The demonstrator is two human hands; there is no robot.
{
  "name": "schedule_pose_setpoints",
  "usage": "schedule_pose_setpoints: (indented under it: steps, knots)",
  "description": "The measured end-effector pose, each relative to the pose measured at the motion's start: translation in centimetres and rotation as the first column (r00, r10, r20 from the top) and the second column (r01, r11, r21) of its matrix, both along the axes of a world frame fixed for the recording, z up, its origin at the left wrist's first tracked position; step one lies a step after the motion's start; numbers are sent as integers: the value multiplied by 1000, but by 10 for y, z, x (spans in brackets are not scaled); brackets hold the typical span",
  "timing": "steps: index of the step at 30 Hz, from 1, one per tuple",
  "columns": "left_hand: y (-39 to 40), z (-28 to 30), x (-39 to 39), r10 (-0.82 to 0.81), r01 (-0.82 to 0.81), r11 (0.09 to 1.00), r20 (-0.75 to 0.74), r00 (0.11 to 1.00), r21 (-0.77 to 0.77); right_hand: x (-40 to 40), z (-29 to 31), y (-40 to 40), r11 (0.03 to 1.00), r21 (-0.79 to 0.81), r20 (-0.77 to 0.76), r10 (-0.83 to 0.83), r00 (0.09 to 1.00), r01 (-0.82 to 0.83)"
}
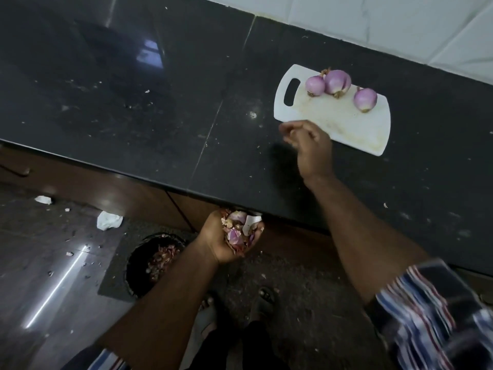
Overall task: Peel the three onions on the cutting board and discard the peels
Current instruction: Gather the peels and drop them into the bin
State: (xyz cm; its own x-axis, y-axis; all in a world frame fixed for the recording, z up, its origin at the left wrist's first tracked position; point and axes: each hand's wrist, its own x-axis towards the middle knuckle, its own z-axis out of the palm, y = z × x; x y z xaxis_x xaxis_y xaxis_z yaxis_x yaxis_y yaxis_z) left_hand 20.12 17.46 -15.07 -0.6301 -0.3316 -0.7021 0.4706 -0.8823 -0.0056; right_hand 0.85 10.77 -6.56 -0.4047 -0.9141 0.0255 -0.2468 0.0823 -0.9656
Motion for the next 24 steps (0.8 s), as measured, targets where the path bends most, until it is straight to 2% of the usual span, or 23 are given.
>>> schedule_pose_setpoints:
  steps: [2, 3, 6, 9, 12, 13, 15, 18, 20, 21, 23, 24]
  knots:
    - [-1, -4, 5, 34, -34, 999, 50, 998, -11, -8, -6, -24, 999, 37, -162, -32, 986, 38]
    - [-1, -4, 6, 62, -61, 998, 48, 997, -24, -3, -10, -32, 999, 52, -225, 8, 974, 4]
    - [-3, 2, 9, 73, -72, 997, 4, 997, -38, 37, -5, -34, 974, 78, -267, 226, 937, -213]
    - [-3, 7, 10, 66, -64, 997, 53, 996, -47, 68, -6, 2, 907, 96, -193, 420, 887, -409]
    - [-2, 5, 13, 74, -62, 996, 177, 981, -71, 86, -6, 55, 852, 79, 105, 510, 854, -518]
    - [-3, 7, 13, 70, -58, 996, 178, 982, -69, 86, -6, 62, 863, 61, 175, 485, 857, -501]
    - [-1, 16, 12, 53, -46, 997, 118, 992, -61, 71, -4, 53, 933, 33, 177, 348, 921, -359]
    - [-2, 20, 12, 67, -64, 997, 84, 994, -41, 43, -4, 27, 983, 47, -7, 179, 984, -179]
    - [-3, 22, 12, 57, -55, 998, 85, 995, -24, 59, -8, 35, 980, 73, -68, 192, 979, -187]
    - [0, 24, 11, 69, -70, 997, 34, 997, 18, 75, -11, 45, 967, 82, -60, 248, 967, -242]
    - [3, 28, 8, 75, -75, 996, 10, 997, 55, 105, -12, 69, 925, 71, 26, 372, 928, -373]
    - [3, 23, 8, 97, -99, 993, 40, 994, 56, 110, -11, 79, 920, 55, 50, 386, 921, -389]
